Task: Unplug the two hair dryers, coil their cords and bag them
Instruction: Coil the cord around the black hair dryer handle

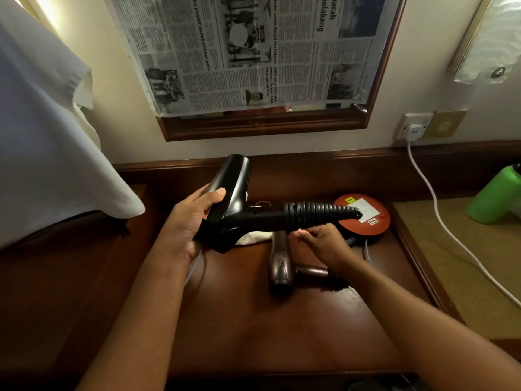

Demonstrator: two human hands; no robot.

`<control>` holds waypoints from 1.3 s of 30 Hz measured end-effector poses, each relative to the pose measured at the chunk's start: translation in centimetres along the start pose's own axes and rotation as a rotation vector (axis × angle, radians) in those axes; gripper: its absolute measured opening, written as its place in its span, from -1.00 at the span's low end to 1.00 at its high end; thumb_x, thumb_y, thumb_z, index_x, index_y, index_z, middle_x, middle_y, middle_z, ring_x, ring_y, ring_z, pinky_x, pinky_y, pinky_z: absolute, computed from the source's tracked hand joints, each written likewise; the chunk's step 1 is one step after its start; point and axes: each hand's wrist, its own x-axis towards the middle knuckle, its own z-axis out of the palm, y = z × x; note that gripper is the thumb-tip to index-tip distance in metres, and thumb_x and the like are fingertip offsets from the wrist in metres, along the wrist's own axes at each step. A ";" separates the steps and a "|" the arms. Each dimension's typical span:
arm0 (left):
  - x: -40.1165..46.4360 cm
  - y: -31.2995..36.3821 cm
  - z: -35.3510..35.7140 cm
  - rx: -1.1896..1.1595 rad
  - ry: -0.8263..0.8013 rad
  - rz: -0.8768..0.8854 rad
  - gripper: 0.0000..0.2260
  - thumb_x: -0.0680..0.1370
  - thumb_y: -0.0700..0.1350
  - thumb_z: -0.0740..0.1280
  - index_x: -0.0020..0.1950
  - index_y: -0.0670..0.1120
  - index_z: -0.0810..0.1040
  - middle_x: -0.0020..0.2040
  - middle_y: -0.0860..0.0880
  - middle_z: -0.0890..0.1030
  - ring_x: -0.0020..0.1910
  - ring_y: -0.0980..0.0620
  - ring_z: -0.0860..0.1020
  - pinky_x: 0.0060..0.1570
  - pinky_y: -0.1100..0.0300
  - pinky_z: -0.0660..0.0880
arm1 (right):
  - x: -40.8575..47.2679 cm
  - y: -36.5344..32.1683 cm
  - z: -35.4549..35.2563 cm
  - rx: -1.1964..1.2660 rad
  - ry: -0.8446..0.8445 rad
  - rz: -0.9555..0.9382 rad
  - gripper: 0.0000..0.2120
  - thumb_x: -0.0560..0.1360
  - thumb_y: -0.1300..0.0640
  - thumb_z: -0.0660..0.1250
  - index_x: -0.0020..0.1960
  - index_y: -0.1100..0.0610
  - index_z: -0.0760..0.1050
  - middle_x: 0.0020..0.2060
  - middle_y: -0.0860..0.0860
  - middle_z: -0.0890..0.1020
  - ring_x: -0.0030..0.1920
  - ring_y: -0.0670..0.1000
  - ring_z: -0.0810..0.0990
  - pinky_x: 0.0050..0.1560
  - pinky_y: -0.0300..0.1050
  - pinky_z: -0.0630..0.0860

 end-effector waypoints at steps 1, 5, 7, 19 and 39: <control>0.0 0.0 -0.2 0.021 -0.020 -0.008 -0.60 0.39 -0.02 0.45 0.22 -0.02 0.59 0.09 -0.19 0.65 0.02 -0.18 0.64 0.06 -0.08 0.55 | 0.1 -0.5 -0.7 -0.045 -0.015 0.035 -0.90 0.52 0.19 0.36 -0.09 0.19 0.64 -0.24 -0.01 0.63 -0.21 -0.12 0.55 -0.17 -0.36 0.47; 0.0 0.2 -0.7 0.059 -0.081 -0.030 -0.51 0.33 0.01 0.49 0.25 0.02 0.58 0.13 -0.18 0.64 0.10 -0.20 0.62 0.15 -0.13 0.52 | -1.6 -3.7 -3.9 -0.250 -0.164 -0.116 -0.83 0.55 0.28 0.25 -0.16 0.08 0.52 -0.24 -0.04 0.58 -0.25 -0.18 0.55 -0.09 -0.02 0.58; 0.0 0.3 -0.8 0.071 -0.141 -0.042 -0.50 0.35 0.01 0.46 0.29 0.03 0.55 0.15 -0.18 0.63 0.12 -0.20 0.61 0.15 -0.12 0.51 | -1.5 -6.0 -4.9 -0.322 -0.213 -0.306 -0.71 0.55 0.36 0.20 -0.28 0.11 0.51 -0.38 -0.11 0.55 -0.40 -0.24 0.49 -0.24 -0.23 0.49; 0.0 1.9 -0.7 0.130 -0.250 -0.043 -0.49 0.37 -0.07 0.42 0.33 0.02 0.51 0.11 -0.14 0.66 0.05 -0.13 0.65 -0.23 0.14 0.60 | 5.5 -11.6 -6.4 -1.049 -0.470 -0.502 -0.59 0.50 -0.18 0.26 -0.04 0.19 0.57 -0.21 -0.02 0.47 -0.18 -0.06 0.41 -0.19 -0.19 0.30; 0.9 -0.7 0.9 0.361 0.154 0.142 -0.85 0.47 -0.06 0.44 -0.11 0.18 0.54 -0.12 -0.01 0.65 -0.12 -0.02 0.65 -0.07 0.07 0.60 | 2.4 -14.7 -5.4 -1.350 -0.337 -0.560 -0.65 0.62 -0.10 0.12 0.02 0.14 0.53 -0.11 0.07 0.60 -0.11 0.13 0.60 -0.22 -0.08 0.44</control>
